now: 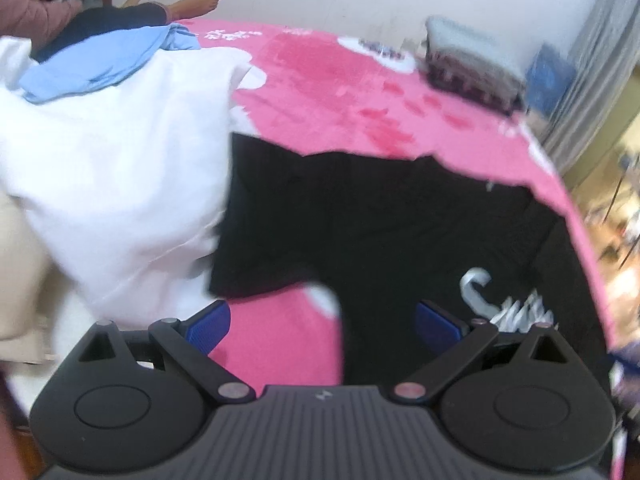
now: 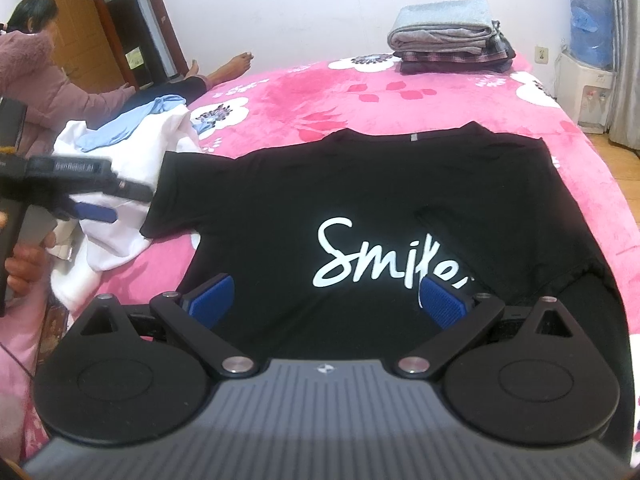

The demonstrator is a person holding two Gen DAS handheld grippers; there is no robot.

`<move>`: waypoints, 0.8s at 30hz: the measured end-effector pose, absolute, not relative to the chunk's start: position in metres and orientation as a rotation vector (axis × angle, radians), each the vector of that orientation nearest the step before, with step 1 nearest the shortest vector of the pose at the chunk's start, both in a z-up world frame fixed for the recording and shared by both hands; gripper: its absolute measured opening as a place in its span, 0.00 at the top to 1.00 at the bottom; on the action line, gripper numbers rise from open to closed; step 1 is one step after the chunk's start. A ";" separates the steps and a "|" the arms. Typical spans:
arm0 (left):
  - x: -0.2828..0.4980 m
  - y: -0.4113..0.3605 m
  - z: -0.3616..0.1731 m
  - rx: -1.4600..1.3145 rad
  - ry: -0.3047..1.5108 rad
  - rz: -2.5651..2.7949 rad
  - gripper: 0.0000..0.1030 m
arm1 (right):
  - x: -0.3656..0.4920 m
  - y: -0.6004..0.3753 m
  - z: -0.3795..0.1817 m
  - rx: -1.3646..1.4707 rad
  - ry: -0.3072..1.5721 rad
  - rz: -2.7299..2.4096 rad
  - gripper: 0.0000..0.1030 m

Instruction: Fold clothes

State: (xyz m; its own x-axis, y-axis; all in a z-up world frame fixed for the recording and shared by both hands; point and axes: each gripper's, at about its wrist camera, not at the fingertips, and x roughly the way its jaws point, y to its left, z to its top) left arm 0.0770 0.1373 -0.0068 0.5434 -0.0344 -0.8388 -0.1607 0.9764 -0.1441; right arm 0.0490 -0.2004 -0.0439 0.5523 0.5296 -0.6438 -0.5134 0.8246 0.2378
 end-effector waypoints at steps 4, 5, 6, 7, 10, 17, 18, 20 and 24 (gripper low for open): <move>0.052 0.153 -0.002 -0.093 0.960 0.120 0.04 | 0.051 -0.204 -0.036 -0.064 0.697 0.646 0.03; 0.044 0.158 -0.001 -0.064 0.942 0.132 0.04 | 0.055 -0.203 -0.032 -0.084 0.679 0.662 0.03; 0.037 0.163 0.001 -0.036 0.925 0.145 0.04 | 0.060 -0.199 -0.027 -0.096 0.667 0.684 0.03; 0.031 0.167 -0.001 -0.049 0.890 0.156 0.04 | 0.068 -0.194 -0.021 -0.098 0.661 0.710 0.03; 0.021 0.177 -0.011 -0.127 0.806 0.168 0.10 | 0.097 -0.168 -0.004 -0.056 0.681 0.817 0.04; 0.044 0.172 -0.049 -0.197 0.780 0.109 0.39 | 0.147 -0.062 0.013 -0.019 0.730 1.037 0.06; 0.047 0.172 -0.053 -0.194 0.777 0.110 0.42 | 0.152 -0.044 0.012 -0.021 0.747 1.056 0.08; 0.053 0.171 -0.061 -0.190 0.772 0.112 0.44 | 0.163 -0.012 0.004 -0.015 0.799 1.083 0.13; 0.063 0.183 -0.074 -0.229 0.772 0.140 0.48 | 0.178 0.038 -0.016 0.004 0.890 1.120 0.21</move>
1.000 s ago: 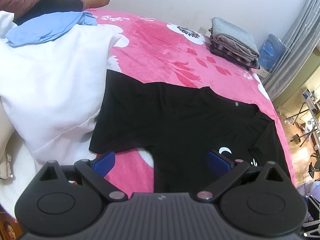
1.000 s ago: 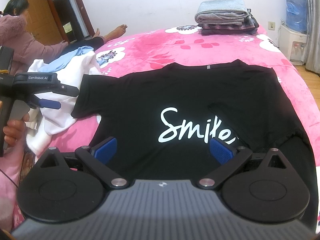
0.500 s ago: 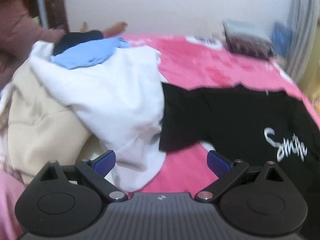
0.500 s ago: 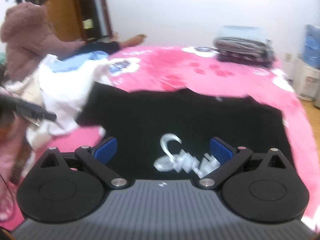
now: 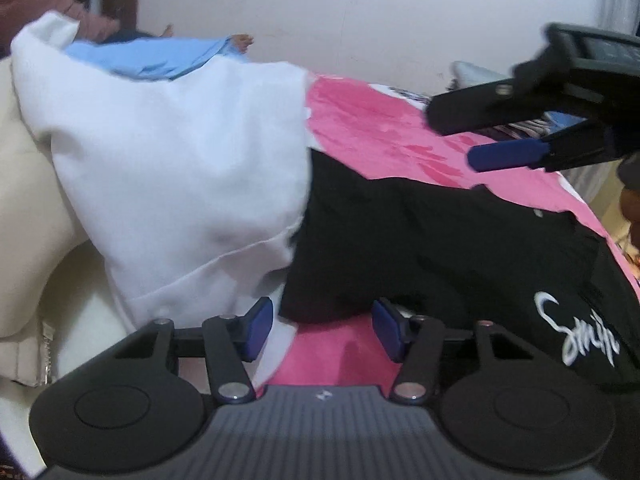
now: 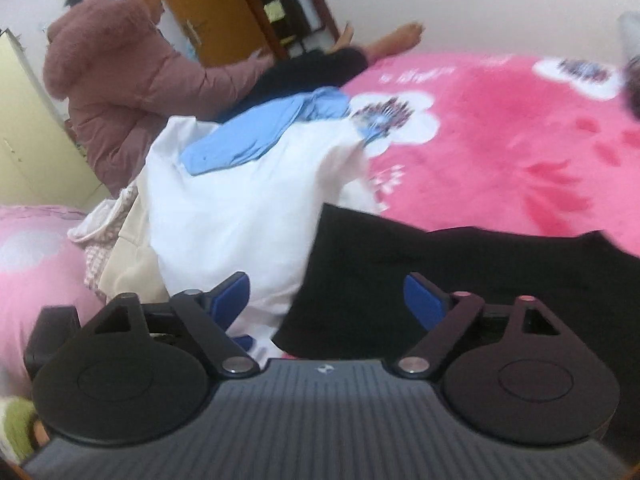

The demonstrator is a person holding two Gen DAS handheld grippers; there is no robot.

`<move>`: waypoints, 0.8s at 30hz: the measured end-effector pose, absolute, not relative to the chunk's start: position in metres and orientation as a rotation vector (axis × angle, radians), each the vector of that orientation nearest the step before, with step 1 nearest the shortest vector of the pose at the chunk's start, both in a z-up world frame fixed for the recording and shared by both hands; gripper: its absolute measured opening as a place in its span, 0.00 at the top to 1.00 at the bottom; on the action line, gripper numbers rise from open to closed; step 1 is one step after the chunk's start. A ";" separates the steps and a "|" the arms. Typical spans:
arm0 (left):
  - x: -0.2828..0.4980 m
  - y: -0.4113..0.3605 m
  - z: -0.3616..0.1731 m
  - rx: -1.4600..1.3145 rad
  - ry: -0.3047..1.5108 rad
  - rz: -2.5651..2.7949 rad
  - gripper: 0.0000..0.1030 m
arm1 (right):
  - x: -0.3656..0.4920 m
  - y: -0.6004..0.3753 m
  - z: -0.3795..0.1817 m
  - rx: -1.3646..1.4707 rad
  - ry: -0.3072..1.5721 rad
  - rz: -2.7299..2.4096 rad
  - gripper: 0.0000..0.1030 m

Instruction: Fold clothes

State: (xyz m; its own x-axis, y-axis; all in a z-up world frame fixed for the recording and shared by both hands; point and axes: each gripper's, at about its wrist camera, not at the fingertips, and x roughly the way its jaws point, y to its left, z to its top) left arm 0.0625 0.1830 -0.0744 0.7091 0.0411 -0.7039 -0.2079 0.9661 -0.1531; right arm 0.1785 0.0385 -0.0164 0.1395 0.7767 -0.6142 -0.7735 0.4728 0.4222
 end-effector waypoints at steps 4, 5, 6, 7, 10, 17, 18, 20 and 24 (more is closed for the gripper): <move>0.076 0.187 -0.089 -0.229 0.822 0.165 0.68 | 0.192 0.074 -0.038 0.025 0.941 1.121 0.26; 0.077 0.187 -0.091 -0.226 0.824 0.172 0.72 | 0.197 0.082 -0.044 0.031 0.955 1.117 0.29; 0.079 0.188 -0.092 -0.223 0.825 0.178 0.80 | 0.201 0.090 -0.050 0.033 0.969 1.112 0.32; 0.080 0.188 -0.094 -0.220 0.827 0.185 0.83 | 0.205 0.097 -0.056 0.034 0.982 1.107 0.33; 0.081 0.187 -0.096 -0.209 0.818 0.188 0.91 | 0.212 0.111 -0.070 0.042 1.010 1.106 0.41; 0.068 0.170 -0.077 -0.149 0.721 0.173 0.94 | 0.214 0.115 -0.078 0.044 1.007 1.146 0.47; 0.067 0.165 -0.073 -0.129 0.703 0.166 0.94 | 0.214 0.117 -0.078 0.028 1.000 1.156 0.48; 0.065 0.156 -0.066 -0.091 0.670 0.149 0.94 | 0.212 0.121 -0.079 -0.013 0.992 1.177 0.49; 0.064 0.139 -0.055 -0.028 0.619 0.112 0.94 | 0.214 0.131 -0.087 -0.067 1.008 1.196 0.70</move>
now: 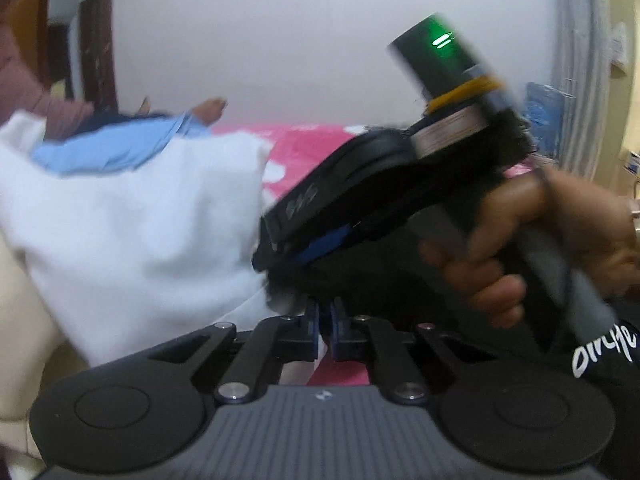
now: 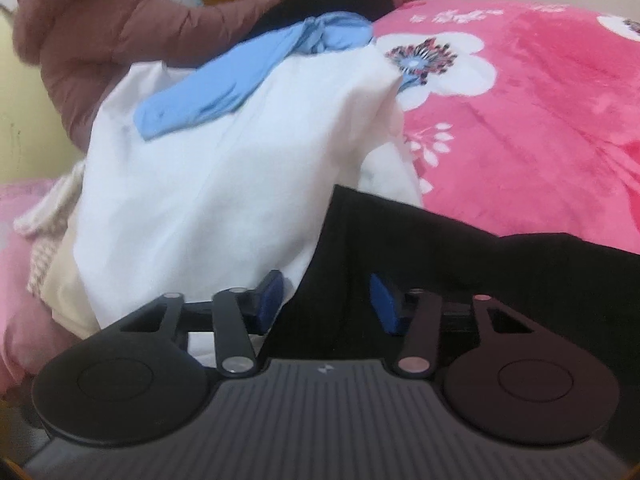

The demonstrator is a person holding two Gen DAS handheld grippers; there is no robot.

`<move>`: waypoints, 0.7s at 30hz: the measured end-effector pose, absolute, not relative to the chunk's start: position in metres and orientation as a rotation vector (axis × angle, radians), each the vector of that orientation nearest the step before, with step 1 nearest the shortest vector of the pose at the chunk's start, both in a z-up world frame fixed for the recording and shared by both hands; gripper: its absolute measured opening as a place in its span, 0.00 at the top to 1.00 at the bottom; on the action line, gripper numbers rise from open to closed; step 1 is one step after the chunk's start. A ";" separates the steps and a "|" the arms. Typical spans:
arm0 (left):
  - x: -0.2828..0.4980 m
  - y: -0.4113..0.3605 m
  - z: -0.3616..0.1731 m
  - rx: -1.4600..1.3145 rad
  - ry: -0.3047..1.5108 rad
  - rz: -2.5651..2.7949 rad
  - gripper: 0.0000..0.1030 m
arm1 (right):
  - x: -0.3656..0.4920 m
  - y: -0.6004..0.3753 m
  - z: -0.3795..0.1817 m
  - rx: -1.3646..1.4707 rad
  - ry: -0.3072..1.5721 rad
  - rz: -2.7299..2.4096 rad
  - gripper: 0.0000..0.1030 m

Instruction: Fold clothes

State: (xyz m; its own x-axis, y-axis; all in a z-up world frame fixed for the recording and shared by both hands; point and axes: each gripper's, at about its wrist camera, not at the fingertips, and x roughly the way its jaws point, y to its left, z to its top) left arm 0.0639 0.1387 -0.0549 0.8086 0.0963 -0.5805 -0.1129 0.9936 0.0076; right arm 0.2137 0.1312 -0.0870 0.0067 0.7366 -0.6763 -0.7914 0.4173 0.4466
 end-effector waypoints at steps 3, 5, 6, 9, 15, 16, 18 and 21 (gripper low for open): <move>0.064 0.128 -0.050 -0.008 0.596 0.090 0.95 | 0.220 0.124 -0.089 -0.049 1.007 1.189 0.95; 0.064 0.121 -0.048 0.003 0.585 0.073 0.95 | 0.225 0.115 -0.088 -0.028 0.989 1.184 0.97; 0.064 0.118 -0.047 0.008 0.583 0.065 0.95 | 0.226 0.107 -0.084 -0.016 0.974 1.180 0.97; 0.068 0.103 -0.044 0.037 0.561 0.035 0.95 | 0.231 0.084 -0.074 0.025 0.929 1.163 0.97; 0.080 0.072 -0.038 0.055 0.505 -0.065 0.95 | 0.248 0.020 -0.051 0.150 0.839 1.082 0.97; 0.083 0.067 -0.038 0.052 0.502 -0.088 0.95 | 0.250 0.008 -0.050 0.163 0.832 1.064 0.97; 0.087 0.054 -0.045 0.068 0.508 -0.129 0.95 | 0.254 -0.015 -0.048 0.188 0.817 1.030 0.97; 0.093 0.035 -0.057 0.093 0.526 -0.186 0.95 | 0.258 -0.048 -0.056 0.233 0.818 0.972 0.97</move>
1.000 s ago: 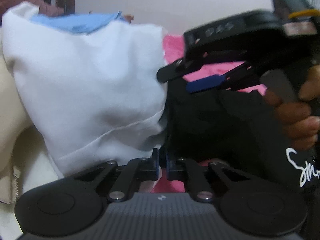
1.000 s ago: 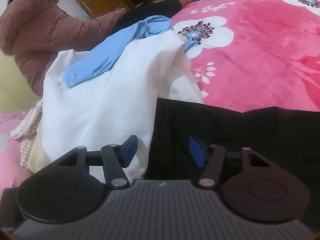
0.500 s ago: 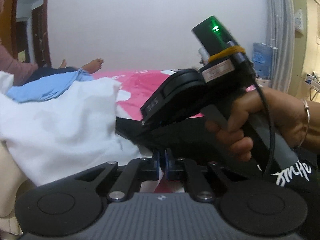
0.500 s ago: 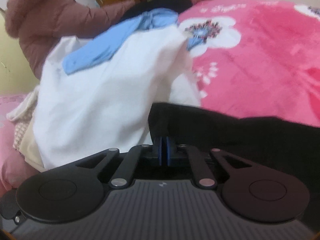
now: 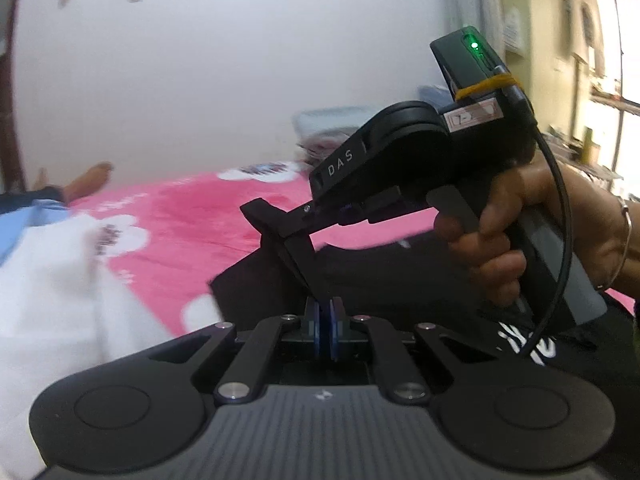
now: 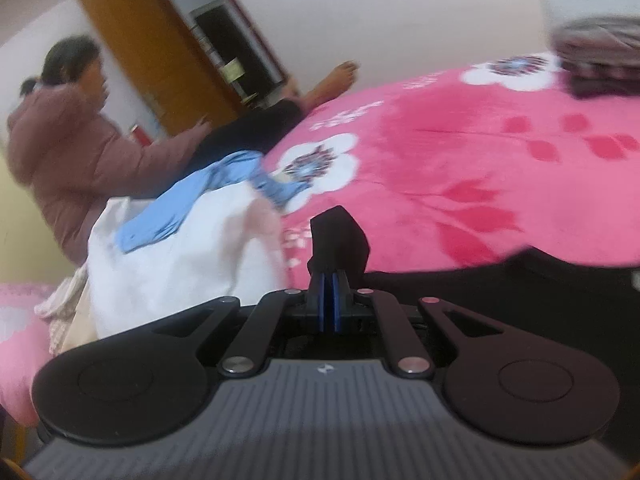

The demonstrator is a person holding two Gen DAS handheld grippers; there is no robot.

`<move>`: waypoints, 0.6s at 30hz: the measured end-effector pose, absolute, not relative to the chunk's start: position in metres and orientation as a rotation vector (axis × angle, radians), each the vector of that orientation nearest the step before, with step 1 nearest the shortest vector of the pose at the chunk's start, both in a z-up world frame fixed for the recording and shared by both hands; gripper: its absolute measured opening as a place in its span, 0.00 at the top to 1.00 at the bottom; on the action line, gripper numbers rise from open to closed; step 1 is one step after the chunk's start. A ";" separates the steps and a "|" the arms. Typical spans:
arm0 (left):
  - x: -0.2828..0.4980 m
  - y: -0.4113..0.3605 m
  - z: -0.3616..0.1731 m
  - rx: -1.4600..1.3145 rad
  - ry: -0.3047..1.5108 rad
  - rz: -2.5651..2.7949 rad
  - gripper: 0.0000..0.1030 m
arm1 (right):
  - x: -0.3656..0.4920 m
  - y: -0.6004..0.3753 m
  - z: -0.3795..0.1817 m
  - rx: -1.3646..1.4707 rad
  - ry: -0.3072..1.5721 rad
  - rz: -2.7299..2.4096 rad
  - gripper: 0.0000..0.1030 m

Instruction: Fold clothes

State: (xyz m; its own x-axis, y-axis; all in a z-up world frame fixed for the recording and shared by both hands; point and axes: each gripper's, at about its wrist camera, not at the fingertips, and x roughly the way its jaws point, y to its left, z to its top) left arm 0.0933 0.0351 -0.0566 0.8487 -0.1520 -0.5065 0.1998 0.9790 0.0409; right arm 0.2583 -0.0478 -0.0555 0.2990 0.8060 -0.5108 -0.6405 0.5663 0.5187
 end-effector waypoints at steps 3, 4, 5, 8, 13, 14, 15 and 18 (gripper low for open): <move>0.102 0.023 -0.070 0.115 0.567 -0.211 0.94 | 0.261 -0.072 -0.074 0.278 0.842 0.910 0.97; 0.104 0.019 -0.074 0.124 0.575 -0.212 0.94 | 0.262 -0.079 -0.081 0.295 0.852 0.889 0.97; 0.107 0.015 -0.078 0.133 0.583 -0.213 0.94 | 0.264 -0.085 -0.088 0.310 0.865 0.869 0.97; 0.113 0.018 -0.089 0.134 0.617 -0.228 0.94 | 0.267 -0.096 -0.111 0.333 0.903 0.830 0.97; 0.123 0.034 -0.104 0.056 0.682 -0.311 0.75 | 0.270 -0.105 -0.133 0.336 0.928 0.801 0.95; 0.119 0.038 -0.104 0.032 0.683 -0.325 0.70 | 0.270 -0.107 -0.137 0.330 0.932 0.792 0.94; 0.115 0.042 -0.103 0.009 0.684 -0.339 0.62 | 0.271 -0.110 -0.139 0.325 0.937 0.780 0.94; 0.097 0.054 -0.095 0.008 0.664 -0.332 0.63 | 0.270 -0.126 -0.139 0.297 0.932 0.745 0.93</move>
